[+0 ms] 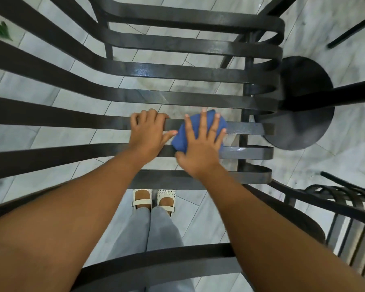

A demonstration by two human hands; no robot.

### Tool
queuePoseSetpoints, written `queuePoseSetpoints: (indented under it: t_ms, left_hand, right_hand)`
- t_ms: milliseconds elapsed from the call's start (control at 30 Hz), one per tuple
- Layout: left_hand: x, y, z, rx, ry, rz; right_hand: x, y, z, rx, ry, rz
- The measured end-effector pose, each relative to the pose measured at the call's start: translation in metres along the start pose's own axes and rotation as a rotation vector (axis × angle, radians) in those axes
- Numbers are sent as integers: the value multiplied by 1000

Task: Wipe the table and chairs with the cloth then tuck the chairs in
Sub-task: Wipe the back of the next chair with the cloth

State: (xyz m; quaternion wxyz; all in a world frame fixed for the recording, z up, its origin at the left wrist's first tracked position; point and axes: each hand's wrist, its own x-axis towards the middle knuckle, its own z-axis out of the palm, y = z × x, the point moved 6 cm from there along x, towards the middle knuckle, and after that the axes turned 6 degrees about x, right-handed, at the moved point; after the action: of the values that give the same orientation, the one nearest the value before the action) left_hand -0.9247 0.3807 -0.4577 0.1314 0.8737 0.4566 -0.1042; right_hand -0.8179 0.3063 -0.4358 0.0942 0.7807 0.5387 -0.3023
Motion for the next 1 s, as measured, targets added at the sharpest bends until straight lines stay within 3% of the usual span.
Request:
queuePoseSetpoints:
  t_ms: [100, 233, 433, 567, 800, 900, 1000]
  left_hand:
    - [2, 15, 1, 12, 36, 34]
    - [2, 12, -1, -17, 81, 44]
    - [1, 12, 0, -67, 64, 20]
    - [2, 12, 2, -55, 50, 7]
    - [2, 12, 1, -52, 6, -15]
    - [1, 11, 4, -47, 18, -2]
    - [2, 11, 1, -48, 23, 7]
  right_hand:
    - [1, -13, 7, 34, 39, -33]
    - [0, 19, -2, 16, 57, -19]
    - [-7, 110, -32, 77, 49, 292]
    - [-10, 111, -37, 78, 10, 479]
    - [-13, -28, 3, 57, -232, 64]
    - [-18, -36, 8, 31, -272, 61]
    - [-27, 5, 0, -39, -301, 152]
